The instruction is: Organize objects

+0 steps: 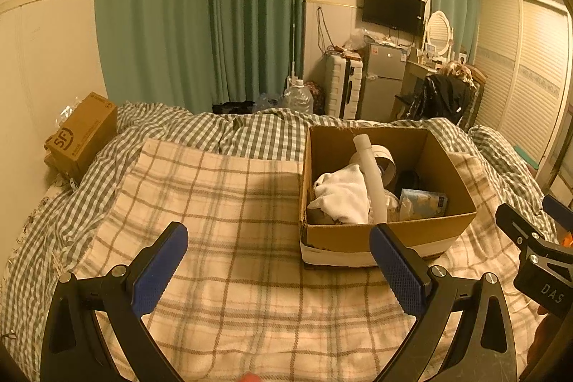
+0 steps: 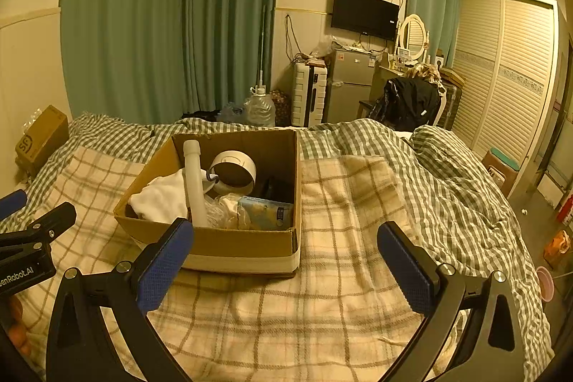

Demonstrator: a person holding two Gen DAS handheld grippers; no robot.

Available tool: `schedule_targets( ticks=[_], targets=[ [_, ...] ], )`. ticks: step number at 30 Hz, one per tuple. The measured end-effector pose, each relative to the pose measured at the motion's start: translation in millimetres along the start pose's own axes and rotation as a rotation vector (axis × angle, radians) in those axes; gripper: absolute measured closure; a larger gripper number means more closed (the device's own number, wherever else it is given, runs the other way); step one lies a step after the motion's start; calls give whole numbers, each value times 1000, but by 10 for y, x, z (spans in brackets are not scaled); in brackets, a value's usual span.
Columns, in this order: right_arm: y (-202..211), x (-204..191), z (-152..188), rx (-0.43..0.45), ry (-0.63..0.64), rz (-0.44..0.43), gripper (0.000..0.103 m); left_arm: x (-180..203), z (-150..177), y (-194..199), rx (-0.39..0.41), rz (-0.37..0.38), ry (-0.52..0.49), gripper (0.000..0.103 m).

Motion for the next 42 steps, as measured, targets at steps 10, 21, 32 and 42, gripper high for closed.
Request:
schedule_targets(
  ticks=[10,21,32,42],
  targets=[
    [8,-5,-5,1,2,1,0,-24,2,-14,-13,18,29,0],
    [9,-5,-7,1,1,-1,0,-30,-8,17,-1,-3,18,0],
    [21,-34,-14,-1,-1,-4,0,-40,-17,29,5,-11,17,0],
    [18,-58,3,-4,-4,-7,0,-55,-11,19,4,-13,13,0]
  ],
)
Point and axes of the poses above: each gripper's, at about its wrist camera, not at the fingertips, and y roughly against the way its jaws point, x to its right, z to its underside, the point moved 10 cm from there along -y, roughly the way its jaws point, and after that the axes turned 5 degrees about -z, right-handed, at the moved point
